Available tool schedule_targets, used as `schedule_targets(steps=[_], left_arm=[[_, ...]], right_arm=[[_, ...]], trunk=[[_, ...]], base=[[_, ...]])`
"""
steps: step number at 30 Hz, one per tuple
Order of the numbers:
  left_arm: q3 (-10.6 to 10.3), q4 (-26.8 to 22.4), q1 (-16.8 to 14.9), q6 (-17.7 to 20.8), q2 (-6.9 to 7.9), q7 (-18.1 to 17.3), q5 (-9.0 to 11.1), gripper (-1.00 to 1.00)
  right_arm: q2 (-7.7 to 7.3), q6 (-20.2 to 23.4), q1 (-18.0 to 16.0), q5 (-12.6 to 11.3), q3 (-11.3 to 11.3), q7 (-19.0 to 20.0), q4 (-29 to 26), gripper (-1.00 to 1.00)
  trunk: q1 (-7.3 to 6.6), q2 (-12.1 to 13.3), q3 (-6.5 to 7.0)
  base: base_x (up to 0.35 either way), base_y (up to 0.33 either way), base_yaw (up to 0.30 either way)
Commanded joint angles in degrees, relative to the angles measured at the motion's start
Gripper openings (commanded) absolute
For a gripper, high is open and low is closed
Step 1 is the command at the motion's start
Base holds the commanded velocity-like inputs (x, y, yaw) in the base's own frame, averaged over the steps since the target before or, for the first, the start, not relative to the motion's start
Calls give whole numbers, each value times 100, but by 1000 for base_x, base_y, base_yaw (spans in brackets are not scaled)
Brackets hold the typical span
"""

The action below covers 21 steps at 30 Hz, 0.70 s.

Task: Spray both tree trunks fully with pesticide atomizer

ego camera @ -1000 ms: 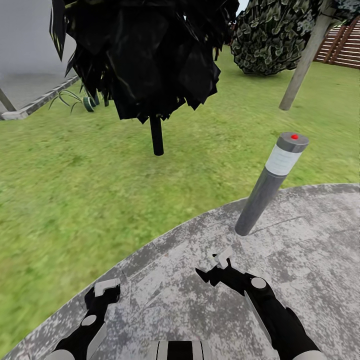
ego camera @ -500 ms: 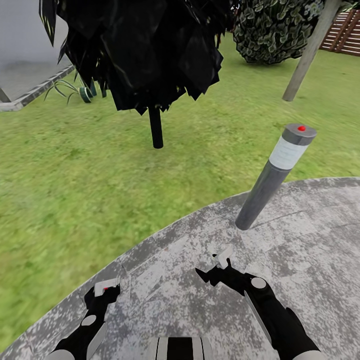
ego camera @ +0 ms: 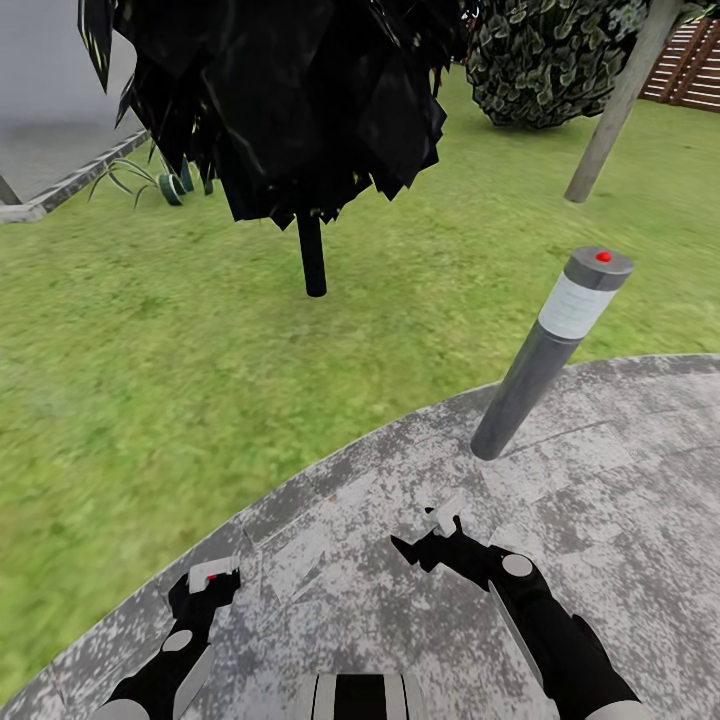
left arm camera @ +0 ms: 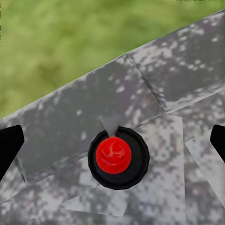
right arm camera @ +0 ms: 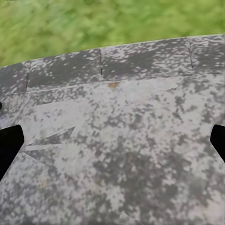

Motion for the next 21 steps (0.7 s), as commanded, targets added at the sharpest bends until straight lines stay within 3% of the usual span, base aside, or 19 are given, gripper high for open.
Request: schedule_targets(steps=[1, 13, 21], left_arm=[[-7, 4, -2, -22, 2, -1, 45, 100], [-13, 4, -2, -23, 1, -1, 48, 100], [-11, 4, -2, -23, 1, -1, 48, 100]], right_arm=[[-2, 17, -2, 52, 2, 17, -11, 100], [-2, 10, -2, 52, -3, 17, -11, 100], [-2, 8, -2, 52, 5, 17, -11, 100]], trunk=[[-1, -1, -4], [30, -18, -270], [30, -18, -270]], base=[[0, 0, 0], [0, 0, 0], [0, 0, 0]])
